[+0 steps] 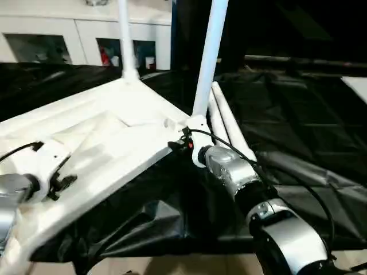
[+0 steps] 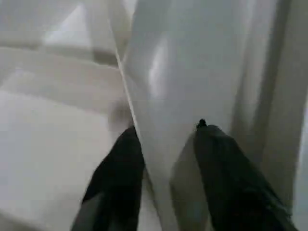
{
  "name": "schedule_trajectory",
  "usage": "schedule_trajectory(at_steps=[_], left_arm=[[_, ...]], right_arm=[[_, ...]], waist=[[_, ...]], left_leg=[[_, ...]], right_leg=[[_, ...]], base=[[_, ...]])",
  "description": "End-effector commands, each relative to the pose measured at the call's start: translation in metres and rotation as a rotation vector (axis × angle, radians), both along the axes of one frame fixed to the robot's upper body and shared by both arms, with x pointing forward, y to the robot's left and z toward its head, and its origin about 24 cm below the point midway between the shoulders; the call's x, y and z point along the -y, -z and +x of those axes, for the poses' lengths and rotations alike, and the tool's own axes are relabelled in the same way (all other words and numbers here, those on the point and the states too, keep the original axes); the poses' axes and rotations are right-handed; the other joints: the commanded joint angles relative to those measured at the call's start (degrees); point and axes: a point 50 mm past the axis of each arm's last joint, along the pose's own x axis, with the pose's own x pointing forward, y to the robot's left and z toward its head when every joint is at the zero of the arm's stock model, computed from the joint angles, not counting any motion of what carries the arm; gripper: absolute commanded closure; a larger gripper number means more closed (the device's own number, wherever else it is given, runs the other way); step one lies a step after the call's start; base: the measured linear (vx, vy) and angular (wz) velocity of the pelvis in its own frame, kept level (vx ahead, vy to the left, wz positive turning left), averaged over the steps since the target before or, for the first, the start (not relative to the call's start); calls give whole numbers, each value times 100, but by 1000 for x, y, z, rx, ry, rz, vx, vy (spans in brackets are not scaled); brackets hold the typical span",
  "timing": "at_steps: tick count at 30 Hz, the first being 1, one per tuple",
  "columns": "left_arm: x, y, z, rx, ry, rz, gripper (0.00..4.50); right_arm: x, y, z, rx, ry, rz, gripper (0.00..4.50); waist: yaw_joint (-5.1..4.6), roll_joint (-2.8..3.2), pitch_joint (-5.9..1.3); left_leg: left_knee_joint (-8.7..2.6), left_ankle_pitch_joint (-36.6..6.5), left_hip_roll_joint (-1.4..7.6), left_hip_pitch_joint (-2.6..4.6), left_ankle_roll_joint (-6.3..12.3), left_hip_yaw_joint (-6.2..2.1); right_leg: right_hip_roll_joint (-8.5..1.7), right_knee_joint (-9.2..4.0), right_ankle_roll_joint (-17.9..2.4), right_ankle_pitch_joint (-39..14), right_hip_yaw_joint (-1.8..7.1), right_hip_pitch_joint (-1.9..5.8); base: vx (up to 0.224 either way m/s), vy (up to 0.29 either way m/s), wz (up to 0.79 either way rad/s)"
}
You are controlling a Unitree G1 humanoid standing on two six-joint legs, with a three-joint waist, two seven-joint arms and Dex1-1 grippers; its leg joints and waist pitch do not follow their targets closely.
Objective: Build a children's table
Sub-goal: Rotate leg to tighten, then rotate table base
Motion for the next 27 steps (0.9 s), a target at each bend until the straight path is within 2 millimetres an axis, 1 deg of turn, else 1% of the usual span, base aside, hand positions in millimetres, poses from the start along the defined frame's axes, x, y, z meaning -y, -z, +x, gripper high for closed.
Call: schedule_trajectory(at_steps=[1, 2, 3, 4, 6, 7, 8, 9, 10, 11, 12, 13, 14, 15, 16, 17, 18, 19, 21, 22, 24, 25, 26, 27], left_arm=[[14, 11, -4, -57, 44, -77, 300], [15, 10, -4, -52, 44, -78, 300], [14, 9, -3, -36, 30, -61, 302], [13, 7, -3, -22, 23, -48, 308], [13, 3, -2, -2, 18, -41, 334], [20, -5, -2, 31, 14, -135, 342], [22, -6, -2, 34, 15, -148, 343], [33, -13, -5, 42, 44, -252, 352], [37, -15, -7, 39, 58, -287, 364], [41, -17, -8, 36, 73, -317, 377], [43, -18, -9, 35, 83, -334, 384], [48, -19, -10, 29, 107, -377, 385], [51, -19, -11, 28, 130, -397, 387], [53, -20, -12, 24, 147, -414, 396], [52, -19, -12, 22, 146, -393, 396], [51, -19, -12, 23, 143, -377, 398], [49, -19, -12, 26, 136, -357, 400], [49, -20, -11, 30, 130, -349, 403], [45, -23, -9, 48, 104, -302, 403], [41, -28, -3, 89, 54, -307, 371], [41, -31, -2, 106, 44, -316, 340], [40, -34, -2, 119, 36, -320, 342], [41, -38, -1, 140, 31, -342, 335], [41, -42, -1, 158, 22, -361, 335]], right_arm=[[1, 6, -2, -29, -7, -21, 295], [1, 6, -1, -26, -7, -22, 303], [2, 6, -1, -22, -6, -23, 314], [3, 5, 0, -17, -5, -22, 325], [5, 4, 1, -12, -2, -21, 343], [9, 4, 3, -6, 4, -21, 350], [9, 4, 3, -6, 5, -21, 359], [15, 4, 5, -2, 22, -23, 370], [17, 4, 5, -2, 29, -24, 380], [19, 4, 6, -1, 34, -25, 388], [20, 4, 6, -1, 36, -25, 395], [21, 5, 6, -2, 40, -25, 402], [22, 5, 6, -2, 41, -26, 410], [23, 5, 6, -2, 41, -27, 431], [23, 6, 6, -3, 41, -27, 431], [23, 6, 6, -3, 41, -26, 439], [23, 6, 6, -3, 41, -27, 448], [23, 6, 6, -3, 41, -27, 449], [22, 7, 6, -3, 41, -26, 449], [23, 6, 6, 2, 45, -31, 450], [23, 6, 6, 4, 47, -32, 450], [23, 6, 6, 4, 48, -32, 450], [23, 7, 6, 3, 48, -33, 450], [23, 7, 6, 3, 47, -33, 450]], waist=[[-40, 165, -241], [-46, 165, -241], [-50, 187, -241], [-54, 172, -234], [-59, 174, -234], [-56, 211, -238], [-70, 189, -248], [-58, 190, -260], [-46, 194, -272], [-47, 193, -269], [-47, 187, -269], [-49, 167, -283], [-48, 175, -288], [-53, 163, -294], [-51, 166, -299], [-52, 164, -300], [-46, 192, -310], [-56, 172, -306], [-51, 175, -304], [-52, 200, -300], [-34, 201, -297], [-24, 207, -300], [-18, 214, -298], [-18, 209, -296]], left_leg=[[-491, -2086, 151, 63, -249, -76], [-487, -2064, 146, 59, -240, -70], [-485, -2074, 147, 66, -244, -68], [-482, -2092, 145, 63, -241, -65], [-483, -2121, 143, 58, -238, -66], [-477, -2123, 146, 64, -247, -72], [-472, -2077, 150, 65, -261, -63], [-463, -1968, 154, 70, -265, -53], [-457, -1796, 158, 61, -273, -52], [-448, -1745, 148, 51, -258, -33], [-444, -1730, 142, 40, -247, -31], [-438, -1610, 129, 11, -200, -32], [-431, -1557, 129, 10, -187, -31], [-416, -1438, 125, -3, -137, -25], [-411, -1395, 129, 1, -131, -25], [-405, -1299, 133, -11, -114, -23], [-400, -1265, 133, -7, -117, -27], [-393, -1213, 131, -11, -99, -17], [-390, -1185, 133, -9, -96, -17], [-392, -1239, 137, -1, -123, -13], [-390, -1274, 139, 10, -152, -15], [-392, -1315, 138, 10, -178, -20], [-393, -1352, 143, 19, -215, -23], [-392, -1365, 141, 18, -231, -19]], right_leg=[[-331, -421, -929, -1683, 300, 122], [-335, -416, -960, -1648, 302, 132], [-336, -417, -964, -1654, 303, 129], [-339, -428, -959, -1694, 304, 133], [-340, -432, -942, -1749, 304, 140], [-356, -428, -957, -1804, 308, 145], [-350, -424, -987, -1722, 306, 153], [-337, -406, -1038, -1531, 305, 152], [-337, -372, -1107, -1269, 297, 172], [-309, -358, -1150, -1094, 292, 161], [-303, -352, -1159, -1041, 290, 172], [-306, -341, -1157, -933, 287, 205], [-310, -336, -1166, -886, 287, 207], [-311, -337, -1188, -812, 285, 215], [-309, -329, -1197, -764, 284, 211], [-296, -311, -1216, -627, 281, 213], [-294, -299, -1228, -564, 276, 215], [-287, -293, -1257, -457, 275, 217], [-290, -287, -1284, -414, 274, 223], [-287, -290, -1297, -431, 274, 216], [-288, -292, -1310, -447, 274, 216], [-293, -291, -1296, -507, 273, 223], [-293, -285, -1303, -511, 272, 217], [-290, -286, -1312, -494, 273, 218]], base=[[0, 0, 0], [0, 0, 0], [0, 0, 0], [0, 0, 0], [0, 0, 0], [0, 0, 0], [0, 0, 0], [0, 0, 0], [0, 0, 0], [0, 0, 0], [0, 0, 0], [0, 0, 0], [0, 0, 0], [0, 0, 0], [0, 0, 0], [0, 0, 0], [0, 0, 0], [0, 0, 0], [0, 0, 0], [0, 0, 0], [0, 0, 0], [0, 0, 0], [0, 0, 0], [0, 0, 0]])
